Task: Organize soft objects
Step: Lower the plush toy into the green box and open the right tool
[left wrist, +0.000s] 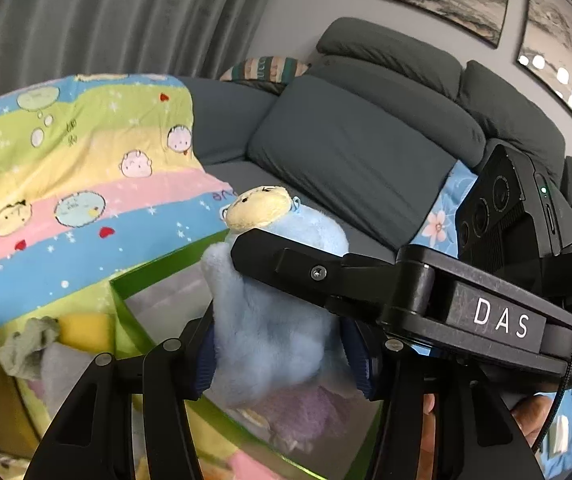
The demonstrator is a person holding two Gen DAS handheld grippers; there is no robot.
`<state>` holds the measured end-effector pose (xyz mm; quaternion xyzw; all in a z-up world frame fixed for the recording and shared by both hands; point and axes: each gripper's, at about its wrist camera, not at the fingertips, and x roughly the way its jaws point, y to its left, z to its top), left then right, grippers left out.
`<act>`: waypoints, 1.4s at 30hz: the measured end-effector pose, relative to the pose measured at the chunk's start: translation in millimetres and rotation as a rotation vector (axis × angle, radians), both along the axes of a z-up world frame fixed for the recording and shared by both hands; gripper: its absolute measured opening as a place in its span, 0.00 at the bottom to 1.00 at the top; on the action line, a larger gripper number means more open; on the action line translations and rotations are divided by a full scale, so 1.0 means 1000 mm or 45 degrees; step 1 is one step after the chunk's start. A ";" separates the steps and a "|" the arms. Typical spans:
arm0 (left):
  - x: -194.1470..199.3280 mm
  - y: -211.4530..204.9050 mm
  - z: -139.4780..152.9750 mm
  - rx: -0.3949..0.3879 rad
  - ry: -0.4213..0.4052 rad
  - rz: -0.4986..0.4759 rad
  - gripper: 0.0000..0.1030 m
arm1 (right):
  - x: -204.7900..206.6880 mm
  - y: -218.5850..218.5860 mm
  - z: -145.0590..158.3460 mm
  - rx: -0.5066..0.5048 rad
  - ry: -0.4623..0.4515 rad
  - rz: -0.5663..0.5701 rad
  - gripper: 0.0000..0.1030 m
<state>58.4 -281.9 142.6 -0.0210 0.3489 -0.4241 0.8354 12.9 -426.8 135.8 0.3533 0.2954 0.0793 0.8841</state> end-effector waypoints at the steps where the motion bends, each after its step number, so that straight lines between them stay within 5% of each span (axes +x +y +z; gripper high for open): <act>1: 0.004 -0.002 -0.004 0.000 0.015 0.001 0.53 | 0.004 -0.003 -0.004 0.006 0.015 -0.005 0.61; 13: 0.031 -0.015 -0.043 0.067 0.157 0.029 0.53 | 0.031 -0.016 -0.045 0.060 0.180 -0.017 0.61; 24: 0.033 -0.017 -0.050 0.085 0.196 0.052 0.53 | 0.034 -0.021 -0.056 0.095 0.225 -0.051 0.64; 28: 0.027 -0.015 -0.044 0.127 0.182 0.067 0.61 | 0.027 -0.016 -0.044 -0.001 0.219 -0.091 0.75; 36: 0.013 0.010 -0.028 0.142 0.160 0.107 0.84 | 0.005 -0.026 -0.033 -0.045 0.189 -0.181 0.80; 42: -0.001 0.033 -0.017 0.117 0.155 0.138 0.84 | -0.012 -0.015 -0.021 -0.105 0.158 -0.214 0.83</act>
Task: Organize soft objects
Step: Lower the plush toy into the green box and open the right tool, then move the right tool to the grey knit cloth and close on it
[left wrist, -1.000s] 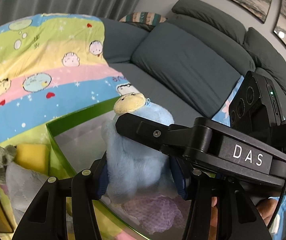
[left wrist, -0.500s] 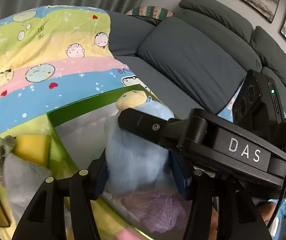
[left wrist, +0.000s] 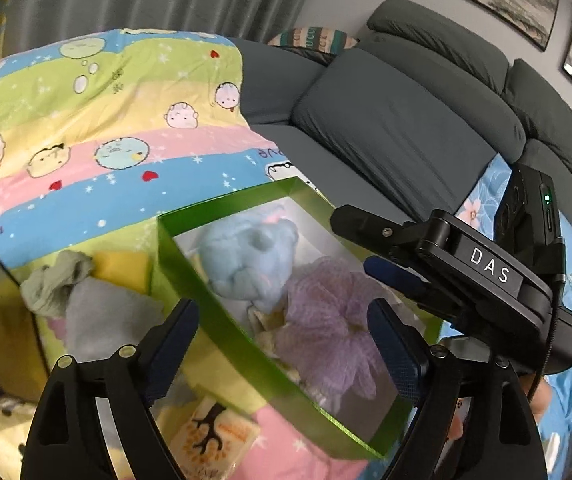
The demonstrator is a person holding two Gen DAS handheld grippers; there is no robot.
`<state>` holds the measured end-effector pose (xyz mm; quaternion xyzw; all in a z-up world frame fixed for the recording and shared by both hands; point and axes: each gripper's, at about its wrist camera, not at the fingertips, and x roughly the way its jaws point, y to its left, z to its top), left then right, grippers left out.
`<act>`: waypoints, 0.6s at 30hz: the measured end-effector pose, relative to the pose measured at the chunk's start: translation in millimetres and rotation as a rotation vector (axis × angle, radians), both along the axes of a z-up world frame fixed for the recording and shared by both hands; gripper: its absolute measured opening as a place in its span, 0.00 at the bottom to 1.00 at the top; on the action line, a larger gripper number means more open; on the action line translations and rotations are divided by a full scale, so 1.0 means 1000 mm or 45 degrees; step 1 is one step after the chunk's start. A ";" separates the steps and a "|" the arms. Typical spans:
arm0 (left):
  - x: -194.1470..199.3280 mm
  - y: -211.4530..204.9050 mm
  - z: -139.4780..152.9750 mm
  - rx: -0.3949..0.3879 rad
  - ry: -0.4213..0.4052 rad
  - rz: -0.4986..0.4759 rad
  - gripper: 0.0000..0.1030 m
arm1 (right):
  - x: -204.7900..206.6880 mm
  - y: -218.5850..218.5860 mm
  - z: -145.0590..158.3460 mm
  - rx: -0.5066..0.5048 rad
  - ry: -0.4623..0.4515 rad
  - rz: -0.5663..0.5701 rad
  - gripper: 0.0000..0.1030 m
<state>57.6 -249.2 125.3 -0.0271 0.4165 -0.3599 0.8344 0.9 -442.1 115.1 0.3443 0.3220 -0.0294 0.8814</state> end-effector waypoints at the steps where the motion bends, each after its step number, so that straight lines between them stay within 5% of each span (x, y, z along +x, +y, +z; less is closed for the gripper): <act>1: -0.002 0.006 0.002 -0.008 0.003 0.010 0.84 | -0.003 0.004 0.002 -0.018 -0.003 0.001 0.84; 12: -0.037 0.083 0.016 -0.068 0.015 0.177 0.86 | -0.022 0.056 0.017 -0.140 -0.044 0.081 0.94; 18: -0.063 0.142 0.013 -0.076 0.014 0.310 0.98 | -0.027 0.086 0.017 -0.181 -0.014 0.155 0.95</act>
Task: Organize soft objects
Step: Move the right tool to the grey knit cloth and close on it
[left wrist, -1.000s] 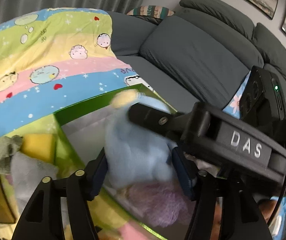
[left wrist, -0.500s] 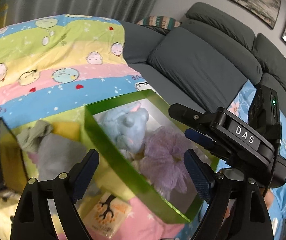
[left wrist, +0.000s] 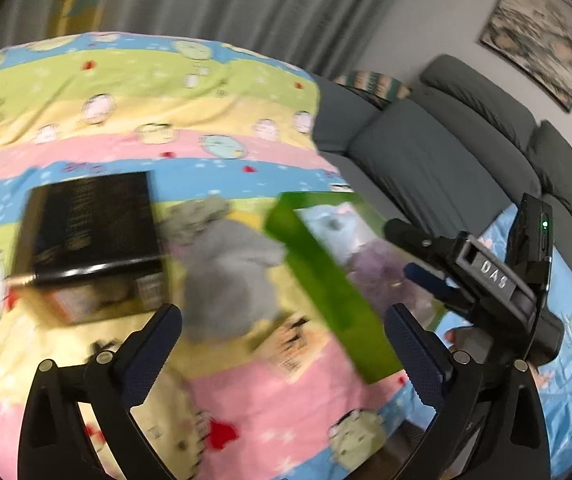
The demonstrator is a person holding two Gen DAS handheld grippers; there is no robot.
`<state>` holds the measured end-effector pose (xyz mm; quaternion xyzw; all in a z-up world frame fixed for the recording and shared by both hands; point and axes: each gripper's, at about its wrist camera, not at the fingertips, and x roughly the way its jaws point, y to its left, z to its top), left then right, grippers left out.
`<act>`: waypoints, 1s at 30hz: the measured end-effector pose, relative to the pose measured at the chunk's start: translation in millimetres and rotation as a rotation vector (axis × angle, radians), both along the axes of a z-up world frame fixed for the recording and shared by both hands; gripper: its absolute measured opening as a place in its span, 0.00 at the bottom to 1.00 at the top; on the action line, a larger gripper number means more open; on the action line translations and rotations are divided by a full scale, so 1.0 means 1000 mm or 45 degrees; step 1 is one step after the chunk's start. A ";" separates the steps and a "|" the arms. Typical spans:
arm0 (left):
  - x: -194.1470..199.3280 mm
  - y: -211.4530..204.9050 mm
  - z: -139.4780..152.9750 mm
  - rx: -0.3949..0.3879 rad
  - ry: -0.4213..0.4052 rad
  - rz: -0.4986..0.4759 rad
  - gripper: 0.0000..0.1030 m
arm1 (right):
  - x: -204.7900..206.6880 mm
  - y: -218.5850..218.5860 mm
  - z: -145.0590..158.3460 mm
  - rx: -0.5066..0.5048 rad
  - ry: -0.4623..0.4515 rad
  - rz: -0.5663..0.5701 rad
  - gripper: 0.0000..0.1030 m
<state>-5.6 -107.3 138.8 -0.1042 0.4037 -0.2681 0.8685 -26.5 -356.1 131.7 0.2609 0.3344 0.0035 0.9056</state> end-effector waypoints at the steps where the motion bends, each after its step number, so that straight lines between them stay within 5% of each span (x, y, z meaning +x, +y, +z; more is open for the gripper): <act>1: -0.003 0.012 -0.002 0.003 0.009 0.032 0.98 | 0.000 0.005 -0.001 -0.001 0.010 0.014 0.95; 12: -0.036 0.121 -0.052 0.044 0.101 0.383 0.98 | 0.025 0.071 -0.022 -0.039 0.109 0.185 0.93; 21: -0.038 0.160 -0.096 0.009 0.204 0.496 0.98 | 0.063 0.114 -0.069 -0.275 0.282 0.214 0.67; 23: -0.036 0.162 -0.101 0.013 0.224 0.487 0.98 | 0.072 0.116 -0.080 -0.288 0.314 0.219 0.56; 25: -0.035 0.162 -0.103 0.010 0.230 0.485 0.98 | 0.078 0.117 -0.090 -0.336 0.345 0.201 0.35; 30: -0.036 0.165 -0.103 0.019 0.230 0.487 0.98 | 0.071 0.112 -0.082 -0.346 0.289 0.182 0.16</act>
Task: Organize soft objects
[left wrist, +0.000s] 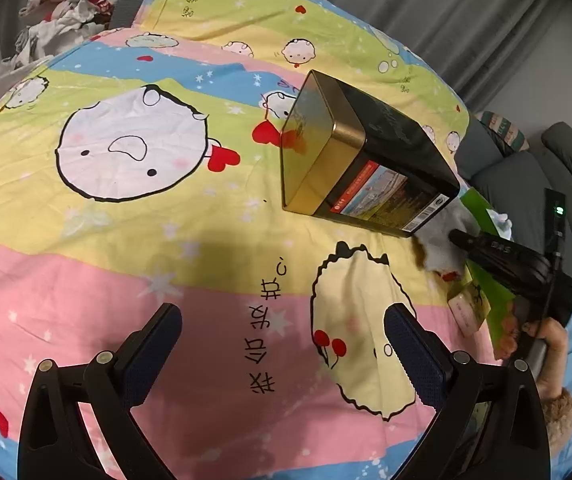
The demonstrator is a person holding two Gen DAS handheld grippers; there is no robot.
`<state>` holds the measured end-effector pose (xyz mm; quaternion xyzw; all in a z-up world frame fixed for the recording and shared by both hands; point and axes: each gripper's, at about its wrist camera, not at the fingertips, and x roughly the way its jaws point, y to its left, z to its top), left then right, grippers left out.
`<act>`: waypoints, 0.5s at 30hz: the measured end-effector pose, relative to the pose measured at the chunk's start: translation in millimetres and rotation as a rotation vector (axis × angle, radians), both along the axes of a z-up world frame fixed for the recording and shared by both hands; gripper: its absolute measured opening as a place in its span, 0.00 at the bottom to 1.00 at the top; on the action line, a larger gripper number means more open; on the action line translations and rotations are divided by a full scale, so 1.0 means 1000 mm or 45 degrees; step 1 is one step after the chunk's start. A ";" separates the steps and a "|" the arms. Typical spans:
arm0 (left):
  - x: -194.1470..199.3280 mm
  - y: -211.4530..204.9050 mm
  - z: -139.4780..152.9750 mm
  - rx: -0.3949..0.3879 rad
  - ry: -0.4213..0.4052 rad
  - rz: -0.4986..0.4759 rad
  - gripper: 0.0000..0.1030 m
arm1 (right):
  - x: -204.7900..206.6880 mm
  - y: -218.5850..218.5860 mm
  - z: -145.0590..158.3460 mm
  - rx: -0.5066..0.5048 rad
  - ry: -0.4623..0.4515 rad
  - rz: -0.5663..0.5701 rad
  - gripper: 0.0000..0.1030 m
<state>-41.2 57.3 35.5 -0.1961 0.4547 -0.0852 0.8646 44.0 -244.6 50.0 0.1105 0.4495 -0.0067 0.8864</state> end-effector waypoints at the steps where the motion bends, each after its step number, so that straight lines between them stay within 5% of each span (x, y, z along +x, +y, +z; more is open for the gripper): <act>1: 0.000 0.001 0.001 -0.007 -0.003 -0.001 0.98 | -0.004 -0.002 0.006 0.025 -0.013 0.004 0.05; 5: -0.002 0.006 0.005 -0.042 -0.014 -0.005 0.98 | -0.025 -0.013 0.037 0.216 -0.114 0.056 0.05; 15: -0.007 0.009 0.014 -0.092 -0.037 -0.012 0.98 | -0.086 0.011 0.125 0.253 -0.375 0.213 0.05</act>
